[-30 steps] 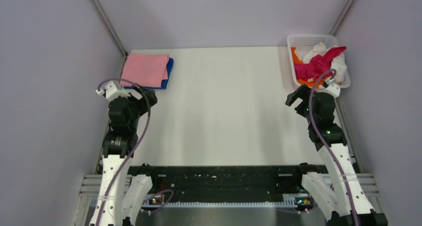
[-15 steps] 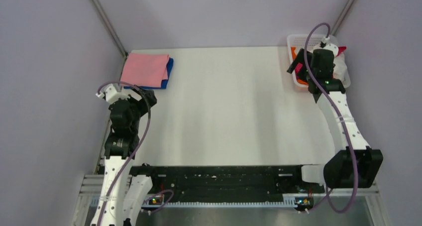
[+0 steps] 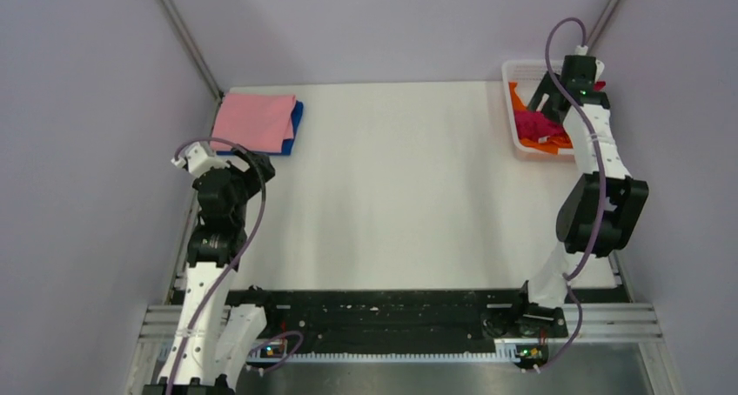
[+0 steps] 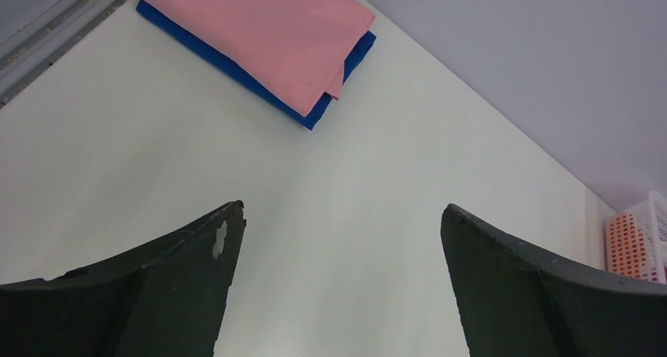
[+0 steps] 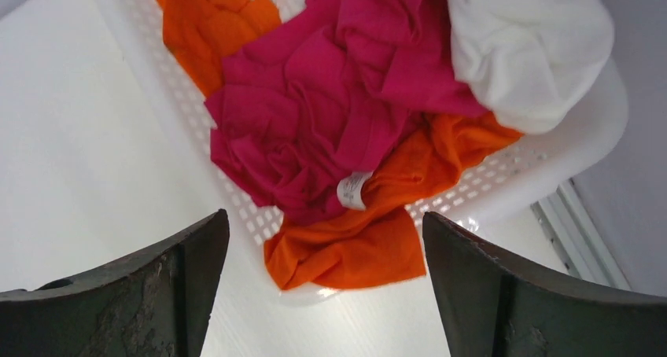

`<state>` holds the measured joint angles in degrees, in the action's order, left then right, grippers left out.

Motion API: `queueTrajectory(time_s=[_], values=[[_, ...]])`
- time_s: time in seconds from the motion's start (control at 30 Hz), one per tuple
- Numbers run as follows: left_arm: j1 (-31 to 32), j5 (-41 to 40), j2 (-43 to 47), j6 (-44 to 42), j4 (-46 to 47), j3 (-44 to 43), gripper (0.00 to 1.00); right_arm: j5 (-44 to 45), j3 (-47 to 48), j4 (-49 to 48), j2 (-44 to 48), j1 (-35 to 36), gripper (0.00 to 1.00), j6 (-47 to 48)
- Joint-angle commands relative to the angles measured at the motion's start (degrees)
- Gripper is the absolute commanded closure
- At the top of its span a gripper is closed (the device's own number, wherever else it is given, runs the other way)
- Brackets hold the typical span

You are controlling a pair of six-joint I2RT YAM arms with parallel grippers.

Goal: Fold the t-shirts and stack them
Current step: Grab crumpled tshirt from bin with the right arm

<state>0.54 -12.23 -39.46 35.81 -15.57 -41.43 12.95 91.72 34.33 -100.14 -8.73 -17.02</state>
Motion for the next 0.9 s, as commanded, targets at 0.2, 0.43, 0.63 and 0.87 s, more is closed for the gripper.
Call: queueTrajectory(time_s=[0.2,0.43,0.63,0.87], values=[[-0.16,0.36,-2.85,-0.54,7.66,1.6,0.01,5.39,14.94,-8.52,-12.39,-2.65,0.09,7.84],[-0.18,-1.46,-5.8,-0.57,9.27,1.71,0.01,6.69,16.03,-10.8,-15.49,-3.19,0.11,7.15],[-0.18,-0.95,-8.72,-0.73,9.25,0.65,0.01,6.44,15.41,-10.81,-18.35,-3.37,0.22,6.98],[-0.14,-1.92,-9.26,-0.93,8.1,-0.11,0.01,12.11,17.65,-11.57,-22.27,-3.57,0.22,8.99]])
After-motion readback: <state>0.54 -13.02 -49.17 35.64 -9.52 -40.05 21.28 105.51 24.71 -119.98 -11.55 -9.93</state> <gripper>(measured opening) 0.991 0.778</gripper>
